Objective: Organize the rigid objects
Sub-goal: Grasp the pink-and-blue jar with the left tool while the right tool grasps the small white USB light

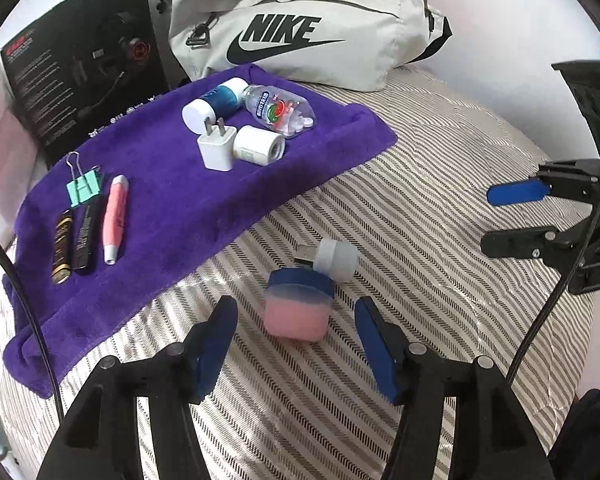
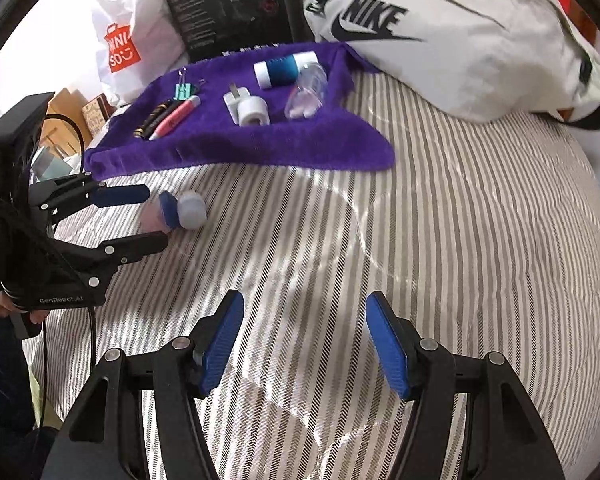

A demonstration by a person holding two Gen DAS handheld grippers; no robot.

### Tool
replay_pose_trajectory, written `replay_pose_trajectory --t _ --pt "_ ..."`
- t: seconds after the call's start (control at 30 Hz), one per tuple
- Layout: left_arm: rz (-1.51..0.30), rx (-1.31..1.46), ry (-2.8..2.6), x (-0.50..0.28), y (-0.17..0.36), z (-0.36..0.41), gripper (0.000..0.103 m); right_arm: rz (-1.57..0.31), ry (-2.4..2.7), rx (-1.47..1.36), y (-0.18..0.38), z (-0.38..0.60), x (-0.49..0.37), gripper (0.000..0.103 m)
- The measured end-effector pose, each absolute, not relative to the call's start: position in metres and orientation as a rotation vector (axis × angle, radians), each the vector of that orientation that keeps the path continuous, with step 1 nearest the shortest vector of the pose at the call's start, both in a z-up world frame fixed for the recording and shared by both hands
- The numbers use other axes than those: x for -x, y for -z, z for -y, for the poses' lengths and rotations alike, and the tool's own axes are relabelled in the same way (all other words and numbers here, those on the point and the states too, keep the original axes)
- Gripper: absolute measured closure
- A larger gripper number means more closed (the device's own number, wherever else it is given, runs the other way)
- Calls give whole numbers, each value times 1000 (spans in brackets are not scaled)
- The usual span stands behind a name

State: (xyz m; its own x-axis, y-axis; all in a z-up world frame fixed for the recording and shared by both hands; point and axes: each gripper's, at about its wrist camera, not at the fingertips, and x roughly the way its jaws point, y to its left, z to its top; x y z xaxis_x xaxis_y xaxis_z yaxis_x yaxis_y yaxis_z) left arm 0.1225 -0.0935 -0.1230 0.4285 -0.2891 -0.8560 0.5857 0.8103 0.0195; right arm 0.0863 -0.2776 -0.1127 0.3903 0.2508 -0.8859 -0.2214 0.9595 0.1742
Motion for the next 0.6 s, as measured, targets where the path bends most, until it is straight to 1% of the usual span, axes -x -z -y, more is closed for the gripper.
replay_pose_trajectory --t 0.1,0.13,0.17,0.23,0.27,0.6 --pt "-999 -335 573 -124 126 96 44 -1138 -300 -33 115 279 -87 40" --pt "-1003 -339 579 -123 128 97 47 -1137 -300 -31 114 279 -87 40" --pt "-1006 -346 580 -123 130 98 56 -1137 -302 -32 114 280 -87 40" --pt "-1004 -350 581 -121 131 98 64 -1136 -305 -36 114 280 -88 40" --pt "-1002 -347 592 -121 131 98 70 -1138 -308 -40 115 280 -89 40" --pt "-1012 -300 573 -126 130 93 71 -1147 -373 -20 120 251 -100 40"
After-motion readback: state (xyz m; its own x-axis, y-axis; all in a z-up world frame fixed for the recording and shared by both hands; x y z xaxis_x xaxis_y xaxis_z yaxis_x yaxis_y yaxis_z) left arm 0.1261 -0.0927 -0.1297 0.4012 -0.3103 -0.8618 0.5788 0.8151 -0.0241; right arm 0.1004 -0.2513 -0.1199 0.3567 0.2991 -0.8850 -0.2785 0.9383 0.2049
